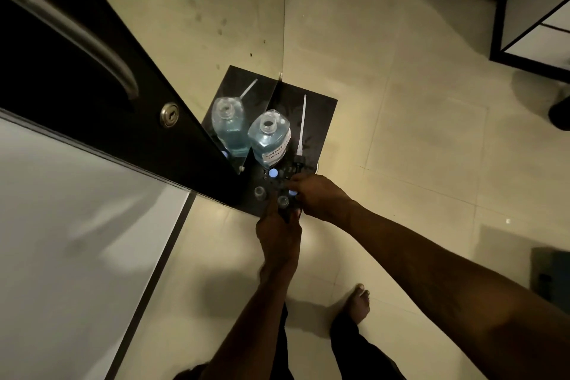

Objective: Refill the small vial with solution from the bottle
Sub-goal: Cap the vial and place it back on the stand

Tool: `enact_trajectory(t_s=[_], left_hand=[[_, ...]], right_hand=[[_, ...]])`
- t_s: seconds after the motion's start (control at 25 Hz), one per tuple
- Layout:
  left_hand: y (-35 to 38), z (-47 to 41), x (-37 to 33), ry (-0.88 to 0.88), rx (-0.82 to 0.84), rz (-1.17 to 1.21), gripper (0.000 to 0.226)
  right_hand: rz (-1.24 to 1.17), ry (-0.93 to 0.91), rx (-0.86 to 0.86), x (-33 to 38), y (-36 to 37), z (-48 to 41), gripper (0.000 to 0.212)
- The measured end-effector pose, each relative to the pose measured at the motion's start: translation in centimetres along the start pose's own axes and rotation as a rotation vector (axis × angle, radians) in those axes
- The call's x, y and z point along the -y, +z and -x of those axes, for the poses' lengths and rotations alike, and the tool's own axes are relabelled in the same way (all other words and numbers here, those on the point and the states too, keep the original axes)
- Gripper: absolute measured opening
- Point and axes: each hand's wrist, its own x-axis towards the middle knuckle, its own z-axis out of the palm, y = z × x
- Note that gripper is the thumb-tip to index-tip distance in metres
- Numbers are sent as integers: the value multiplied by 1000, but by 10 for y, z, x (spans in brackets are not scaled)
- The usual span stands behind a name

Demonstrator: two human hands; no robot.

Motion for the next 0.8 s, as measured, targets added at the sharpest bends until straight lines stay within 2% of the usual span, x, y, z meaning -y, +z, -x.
enact_trajectory(t_s=[0.12,0.28,0.36,0.4,0.52,0.64,0.76,0.8], left_hand=[[7,-8,6,34,-23,-61,26],[3,-11,5,69,11,0,18],[-8,-9,-6,132,56,44,17],[-18,-8,-14,151,81,66,21],[-46,-8,-41,30,264,64,25],[-75,-4,-75,183,283,72,36],[-92,-5,-106,313,273,43,12],[-94,-8,-113,325,289,31,12]], right_hand=[[24,28,46,-7,22,-6,43],[-85,91,35,-9,21,-5,23],[-148,95,-96,0,3,5,13],[-186,79,-227,8,-11,13,12],[-280,-12,-479,36,-56,47,12],[-335,-87,-438,62,-101,87,26],[-296,-51,-349,79,-144,116,27],[-267,-56,-332,86,-155,123,30]])
